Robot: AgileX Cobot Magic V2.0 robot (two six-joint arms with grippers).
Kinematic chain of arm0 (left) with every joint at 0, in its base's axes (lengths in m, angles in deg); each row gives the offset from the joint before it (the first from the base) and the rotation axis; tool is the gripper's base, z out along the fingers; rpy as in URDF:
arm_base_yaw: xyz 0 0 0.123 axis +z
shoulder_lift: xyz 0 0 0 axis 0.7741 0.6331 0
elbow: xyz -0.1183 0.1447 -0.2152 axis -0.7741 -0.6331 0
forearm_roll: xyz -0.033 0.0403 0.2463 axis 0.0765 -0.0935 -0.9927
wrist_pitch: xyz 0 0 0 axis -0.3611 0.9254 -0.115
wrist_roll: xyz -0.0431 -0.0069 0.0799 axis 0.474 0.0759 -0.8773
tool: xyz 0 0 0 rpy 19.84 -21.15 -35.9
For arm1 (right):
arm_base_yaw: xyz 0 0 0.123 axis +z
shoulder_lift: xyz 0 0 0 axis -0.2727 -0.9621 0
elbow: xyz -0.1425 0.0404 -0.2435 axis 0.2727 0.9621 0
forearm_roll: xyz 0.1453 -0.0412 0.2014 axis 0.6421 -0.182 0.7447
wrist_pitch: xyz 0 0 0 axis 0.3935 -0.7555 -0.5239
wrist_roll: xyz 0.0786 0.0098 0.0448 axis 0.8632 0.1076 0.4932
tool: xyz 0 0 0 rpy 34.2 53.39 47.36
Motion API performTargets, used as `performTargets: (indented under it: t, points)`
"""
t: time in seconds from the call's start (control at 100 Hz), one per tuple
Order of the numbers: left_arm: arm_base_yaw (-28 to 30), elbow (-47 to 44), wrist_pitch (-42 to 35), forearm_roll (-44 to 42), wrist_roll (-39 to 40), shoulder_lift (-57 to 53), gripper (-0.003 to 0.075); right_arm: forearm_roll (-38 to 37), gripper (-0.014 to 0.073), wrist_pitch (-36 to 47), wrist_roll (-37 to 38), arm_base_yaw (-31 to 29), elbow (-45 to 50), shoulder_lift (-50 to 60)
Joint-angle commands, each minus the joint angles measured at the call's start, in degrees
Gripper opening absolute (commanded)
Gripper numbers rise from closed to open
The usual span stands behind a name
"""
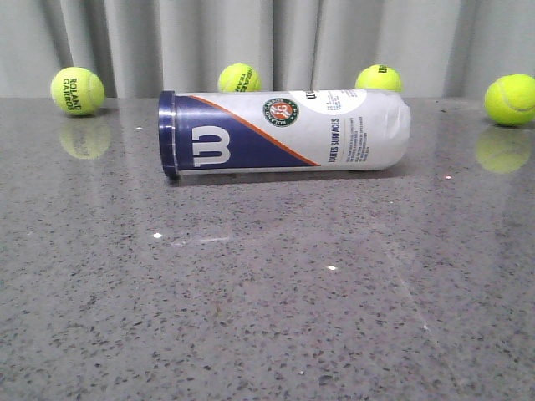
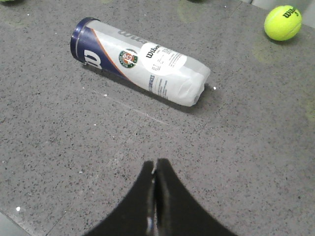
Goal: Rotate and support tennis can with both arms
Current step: 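Open the right gripper and raise it away from the can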
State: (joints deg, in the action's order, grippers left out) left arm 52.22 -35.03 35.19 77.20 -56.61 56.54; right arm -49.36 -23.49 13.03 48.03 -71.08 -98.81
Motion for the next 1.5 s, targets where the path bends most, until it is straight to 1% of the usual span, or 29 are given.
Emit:
performTargets:
  t: [0.0, 0.23, 0.43, 0.55, 0.62, 0.68, 0.82, 0.9, 1.03, 1.12, 1.43, 1.49]
  points:
    - [-0.21, -2.67, -4.48, 0.41, 0.47, -1.89, -0.0020, -0.70, -0.0066, 5.42, 0.12, -0.07, 1.19, 3.28]
    - [-0.21, -2.67, -5.77, 0.41, 0.47, -1.89, -0.0020, -0.70, -0.0066, 7.47, 0.12, -0.07, 8.83, 13.54]
    - [-0.21, -2.67, -5.77, 0.41, 0.47, -1.89, -0.0020, -0.70, -0.0066, 7.71, 0.12, -0.07, 12.59, 20.38]
    - [-0.21, -2.67, -5.90, 0.41, 0.47, -1.89, -0.0020, -0.70, -0.0066, 8.00, 0.12, -0.07, 13.49, 22.35]
    - [-0.21, -2.30, -8.59, 0.99, 0.47, -1.89, -0.0020, -0.70, -0.0066, 8.41, 0.12, -0.07, 13.49, 22.34]
    - [-0.21, -1.51, -10.04, 3.25, 0.47, -1.84, -0.0020, -0.70, -0.0066, 8.85, 0.12, -0.07, 13.49, 22.34]
    - [-0.21, 2.05, -9.34, 3.20, 0.47, -1.48, -0.0020, -0.70, -0.0066, 9.13, 0.12, -0.07, 13.49, 22.34]
    - [-0.21, 5.10, -7.15, 2.65, 0.47, -0.36, -0.0020, -0.70, -0.0066, 9.13, 0.12, -0.07, 13.49, 22.34]
    - [-0.21, 11.70, 0.85, 2.66, 0.47, 3.83, -0.0020, -0.70, -0.0066, 9.13, 0.12, -0.07, 13.49, 22.34]
    - [-0.21, 16.01, 4.27, 2.66, 0.47, 7.86, -0.0020, -0.70, -0.0066, 9.13, 0.12, -0.07, 13.49, 22.34]
    - [-0.21, 29.09, 10.18, 3.73, 0.47, 23.60, -0.0017, -0.70, -0.0066, 9.13, 0.12, -0.07, 13.49, 22.34]
    - [-0.21, 30.98, 10.18, 4.07, 0.14, 26.63, 0.0005, -0.70, -0.0066, 9.13, 0.12, -0.07, 13.49, 22.34]
